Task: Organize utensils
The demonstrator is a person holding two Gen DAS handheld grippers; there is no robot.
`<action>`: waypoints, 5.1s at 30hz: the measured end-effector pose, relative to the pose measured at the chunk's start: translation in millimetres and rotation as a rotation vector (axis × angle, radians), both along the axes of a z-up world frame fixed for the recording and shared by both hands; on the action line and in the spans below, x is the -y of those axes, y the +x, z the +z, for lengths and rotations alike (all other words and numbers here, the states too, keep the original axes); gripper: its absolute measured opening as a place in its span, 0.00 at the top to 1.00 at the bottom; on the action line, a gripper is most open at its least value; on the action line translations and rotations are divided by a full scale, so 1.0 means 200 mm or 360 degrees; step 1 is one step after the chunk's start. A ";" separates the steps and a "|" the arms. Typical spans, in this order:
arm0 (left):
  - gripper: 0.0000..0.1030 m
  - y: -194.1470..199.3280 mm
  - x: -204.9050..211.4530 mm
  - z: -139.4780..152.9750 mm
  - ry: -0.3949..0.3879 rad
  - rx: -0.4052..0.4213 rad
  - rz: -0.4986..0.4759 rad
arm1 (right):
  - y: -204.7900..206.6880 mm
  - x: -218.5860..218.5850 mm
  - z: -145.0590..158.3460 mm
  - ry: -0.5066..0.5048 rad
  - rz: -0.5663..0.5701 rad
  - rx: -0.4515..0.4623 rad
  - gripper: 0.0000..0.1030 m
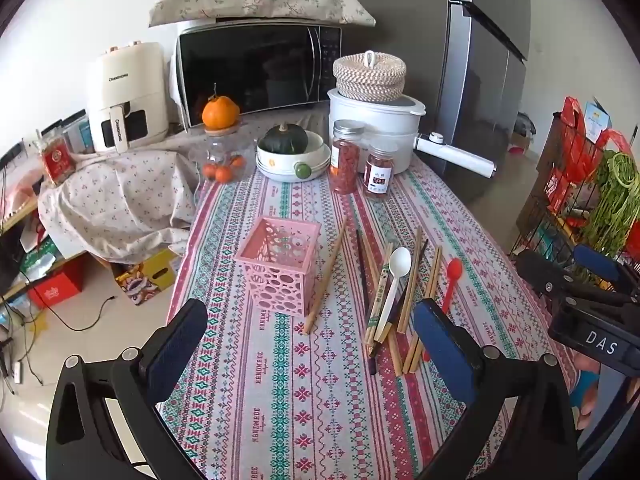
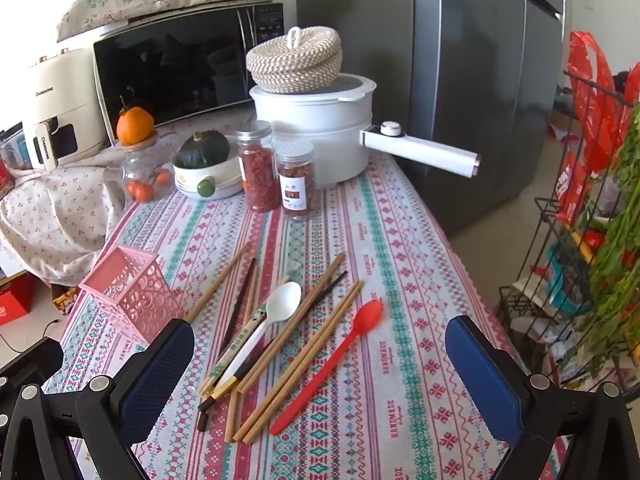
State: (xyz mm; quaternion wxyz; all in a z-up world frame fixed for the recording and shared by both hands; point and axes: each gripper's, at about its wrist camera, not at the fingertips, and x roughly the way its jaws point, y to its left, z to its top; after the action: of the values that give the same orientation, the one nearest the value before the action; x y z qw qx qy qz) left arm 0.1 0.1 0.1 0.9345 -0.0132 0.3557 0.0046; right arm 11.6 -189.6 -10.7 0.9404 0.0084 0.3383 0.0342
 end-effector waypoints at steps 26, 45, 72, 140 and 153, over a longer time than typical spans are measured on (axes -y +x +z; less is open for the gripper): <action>0.00 -0.03 -0.01 0.06 0.0014 0.0072 0.0027 | -0.02 -0.02 0.04 0.0003 -0.0012 0.0065 0.00; 0.00 -0.03 0.00 0.07 0.0110 0.0110 0.0025 | -0.02 -0.02 0.03 0.0002 -0.0008 0.0056 0.00; 0.26 0.68 0.41 -0.18 -0.0252 -0.0620 -0.0519 | 0.47 0.40 -0.28 0.0269 -0.0137 -0.0594 0.24; 0.92 0.28 -0.09 0.17 -0.0390 0.0132 -0.0529 | 0.65 0.39 -0.43 0.0440 0.0224 -0.0515 1.00; 0.92 0.26 -0.40 0.39 -0.0328 0.0712 -0.0162 | 0.39 0.13 0.09 0.0406 0.0260 0.0108 1.00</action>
State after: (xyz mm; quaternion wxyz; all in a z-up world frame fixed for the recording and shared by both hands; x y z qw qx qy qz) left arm 52.5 79.7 79.0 0.9827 -0.0913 0.1389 -0.0818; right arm 90.3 -214.9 7.8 0.9367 0.0991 0.2988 0.1536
